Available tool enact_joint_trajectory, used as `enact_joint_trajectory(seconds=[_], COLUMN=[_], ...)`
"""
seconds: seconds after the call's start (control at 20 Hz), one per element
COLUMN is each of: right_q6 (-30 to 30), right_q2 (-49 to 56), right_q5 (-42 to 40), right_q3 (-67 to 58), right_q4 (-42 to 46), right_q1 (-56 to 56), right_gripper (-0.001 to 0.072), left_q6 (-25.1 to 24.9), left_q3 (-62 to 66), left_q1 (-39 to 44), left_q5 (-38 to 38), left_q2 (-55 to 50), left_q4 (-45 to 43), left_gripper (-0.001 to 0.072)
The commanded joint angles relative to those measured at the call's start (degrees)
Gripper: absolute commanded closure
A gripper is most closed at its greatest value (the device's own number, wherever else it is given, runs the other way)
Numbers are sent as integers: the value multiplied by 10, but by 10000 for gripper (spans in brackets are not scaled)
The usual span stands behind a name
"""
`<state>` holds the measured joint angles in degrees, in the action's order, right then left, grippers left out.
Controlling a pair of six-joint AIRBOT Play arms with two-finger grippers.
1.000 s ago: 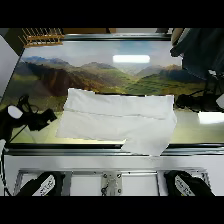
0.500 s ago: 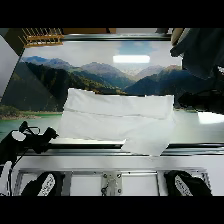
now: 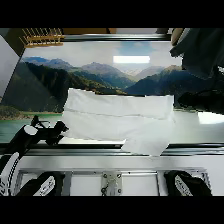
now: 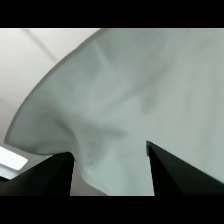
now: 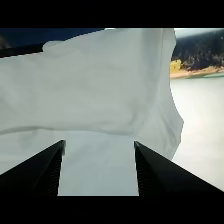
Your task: Fold the clothes and pants, and hang the long-sleeved shirts on hangers.
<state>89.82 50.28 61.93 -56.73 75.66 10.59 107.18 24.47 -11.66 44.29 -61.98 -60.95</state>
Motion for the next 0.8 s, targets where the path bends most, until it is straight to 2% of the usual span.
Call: enact_joint_trajectory(seconds=[0.0,0.05,0.15,0.3,0.45,0.6,0.75], right_q6=[2,2,-1,-22,-19,-20,-16], right_q2=[0,0,0,-8,-34,-38,-38], right_q5=[12,19,43,108,154,159,128], right_q3=[0,0,0,27,143,268,344], right_q4=[0,0,2,2,2,-27,-70], right_q1=[0,0,1,31,111,175,177], right_gripper=[244,244,243,243,242,242,242], left_q6=[2,2,2,-3,-14,-15,-14], left_q3=[50,61,78,93,72,31,9], left_q1=[36,38,38,38,38,38,38], left_q5=[-14,-14,-12,12,57,66,67], left_q2=[-41,-51,-60,-27,39,106,150], left_q4=[4,4,4,-41,-81,-85,-84], left_gripper=[200,315,683,702,702,702,702])
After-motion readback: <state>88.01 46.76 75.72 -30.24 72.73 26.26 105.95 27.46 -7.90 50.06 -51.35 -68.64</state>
